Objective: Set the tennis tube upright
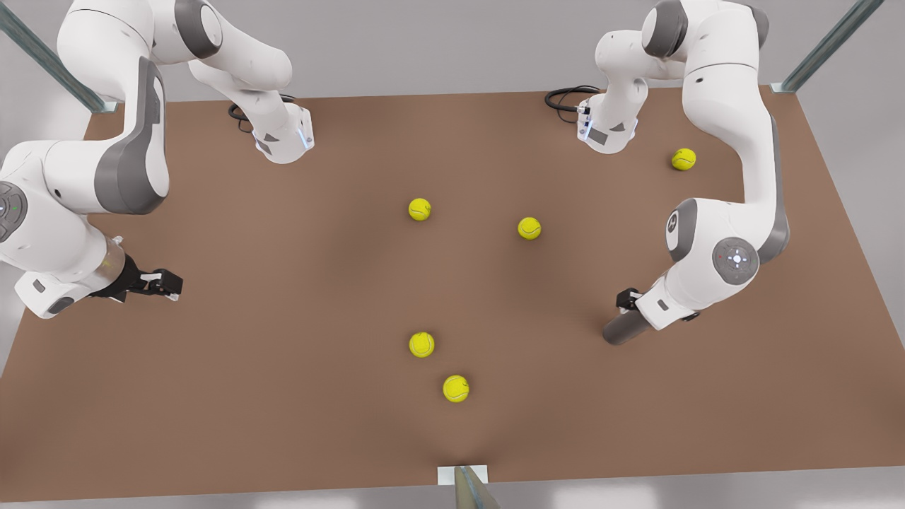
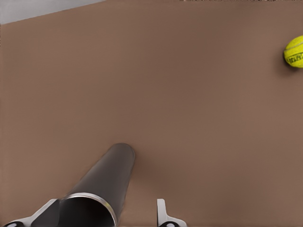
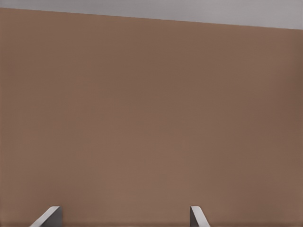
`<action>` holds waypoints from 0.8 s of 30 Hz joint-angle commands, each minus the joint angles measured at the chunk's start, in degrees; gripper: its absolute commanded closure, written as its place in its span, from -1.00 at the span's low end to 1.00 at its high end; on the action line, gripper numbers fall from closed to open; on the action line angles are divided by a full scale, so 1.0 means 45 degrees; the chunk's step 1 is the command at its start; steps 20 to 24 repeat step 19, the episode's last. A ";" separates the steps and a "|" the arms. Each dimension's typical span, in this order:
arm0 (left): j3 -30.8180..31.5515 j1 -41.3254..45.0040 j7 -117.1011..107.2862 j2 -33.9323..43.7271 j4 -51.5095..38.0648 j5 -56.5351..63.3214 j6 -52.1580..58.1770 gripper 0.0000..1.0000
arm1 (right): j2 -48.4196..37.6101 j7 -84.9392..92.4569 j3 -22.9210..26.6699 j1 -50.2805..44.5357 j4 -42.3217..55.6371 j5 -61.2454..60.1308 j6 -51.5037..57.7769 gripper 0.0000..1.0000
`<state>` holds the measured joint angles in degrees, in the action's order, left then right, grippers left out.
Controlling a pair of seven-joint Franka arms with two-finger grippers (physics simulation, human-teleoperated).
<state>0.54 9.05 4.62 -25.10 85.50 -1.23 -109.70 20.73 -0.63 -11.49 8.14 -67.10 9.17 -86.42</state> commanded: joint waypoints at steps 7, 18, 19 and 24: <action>0.0056 -0.0526 -0.0559 0.0930 -0.2672 0.0039 0.4825 -1.00 | -0.0017 0.0003 -0.0005 0.0007 0.0009 -0.0007 0.0005 -1.00; 0.0036 -0.0156 -0.0579 0.3508 -0.1852 0.1367 0.6623 -1.00 | -0.0037 0.0023 -0.0005 0.0105 -0.0030 -0.0671 0.0044 -1.00; 0.0036 -0.0156 -0.0579 0.3508 -0.1852 0.1367 0.6623 -1.00 | -0.0037 0.0003 -0.0005 0.0105 -0.0030 -0.0691 0.0044 -1.00; 0.0036 -0.0156 -0.0579 0.3508 -0.1852 0.1367 0.6623 -1.00 | -0.0037 0.0003 -0.0005 0.0105 -0.0030 -0.0691 0.0044 -1.00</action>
